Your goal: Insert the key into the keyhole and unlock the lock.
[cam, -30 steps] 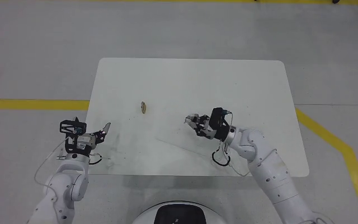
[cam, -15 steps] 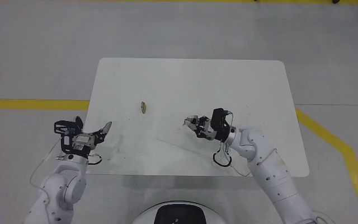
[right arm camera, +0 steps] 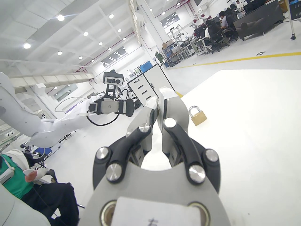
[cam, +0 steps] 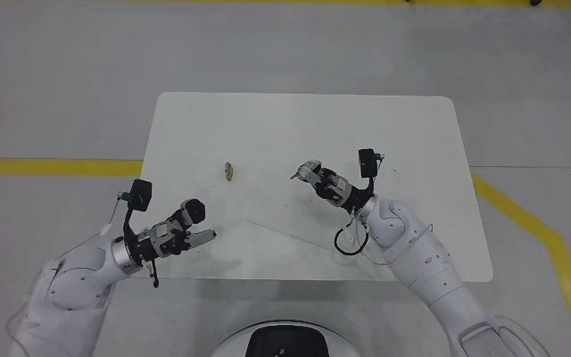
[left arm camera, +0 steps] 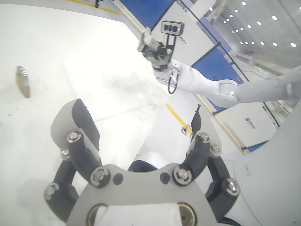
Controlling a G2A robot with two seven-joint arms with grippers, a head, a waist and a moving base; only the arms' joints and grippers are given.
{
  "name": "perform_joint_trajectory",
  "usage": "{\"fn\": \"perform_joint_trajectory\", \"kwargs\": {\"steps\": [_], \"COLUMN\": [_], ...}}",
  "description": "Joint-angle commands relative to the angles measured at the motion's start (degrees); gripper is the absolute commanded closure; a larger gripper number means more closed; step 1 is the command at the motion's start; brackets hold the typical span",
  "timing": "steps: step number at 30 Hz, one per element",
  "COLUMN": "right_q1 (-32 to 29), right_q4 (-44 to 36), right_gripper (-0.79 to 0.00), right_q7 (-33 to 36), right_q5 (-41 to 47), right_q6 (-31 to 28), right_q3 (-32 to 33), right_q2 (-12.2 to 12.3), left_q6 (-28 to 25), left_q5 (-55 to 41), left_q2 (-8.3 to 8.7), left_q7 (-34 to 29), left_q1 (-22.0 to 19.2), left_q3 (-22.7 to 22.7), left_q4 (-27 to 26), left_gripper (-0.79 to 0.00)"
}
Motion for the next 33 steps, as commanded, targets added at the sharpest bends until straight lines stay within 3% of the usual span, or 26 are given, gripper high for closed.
{"fn": "perform_joint_trajectory", "kwargs": {"steps": [1, 6, 9, 15, 21, 26, 33], "right_q1": [1.0, 3.4, 4.0, 5.0, 6.1, 7.3, 7.9], "right_q4": [0.4, 1.6, 1.0, 1.3, 1.3, 2.5, 3.4], "right_gripper": [0.0, 0.0, 0.0, 0.0, 0.0, 0.0, 0.0], "right_q7": [1.2, 3.8, 4.8, 8.6, 14.9, 19.9, 26.5], "right_q5": [2.5, 8.2, 12.2, 17.7, 24.1, 29.1, 33.4], "right_q6": [0.0, 0.0, 0.0, 0.0, 0.0, 0.0, 0.0], "right_q3": [-1.6, -5.4, -7.5, -9.5, -11.8, -13.1, -12.7], "right_q2": [0.1, 0.1, 0.0, 0.5, 0.4, -0.3, -1.2], "left_q6": [0.2, 4.3, 4.9, 6.0, 5.1, 3.8, 3.2], "left_q5": [-2.3, -9.5, -6.6, 2.7, 3.0, 1.7, 2.0], "left_q2": [0.21, -0.2, -0.78, -2.12, -2.67, -2.63, -2.49], "left_q7": [-2.7, -4.7, -2.1, 6.5, 10.1, 10.1, 10.9], "left_q1": [-1.8, -8.7, -13.6, -18.5, -20.3, -21.0, -21.2], "left_q3": [1.8, 10.7, 14.6, 21.0, 23.7, 24.1, 24.3], "left_q4": [-0.8, 3.0, 6.5, 10.3, 13.4, 15.2, 16.2], "left_gripper": [-0.785, -0.785, -0.785, -0.613, -0.536, -0.379, -0.308]}}
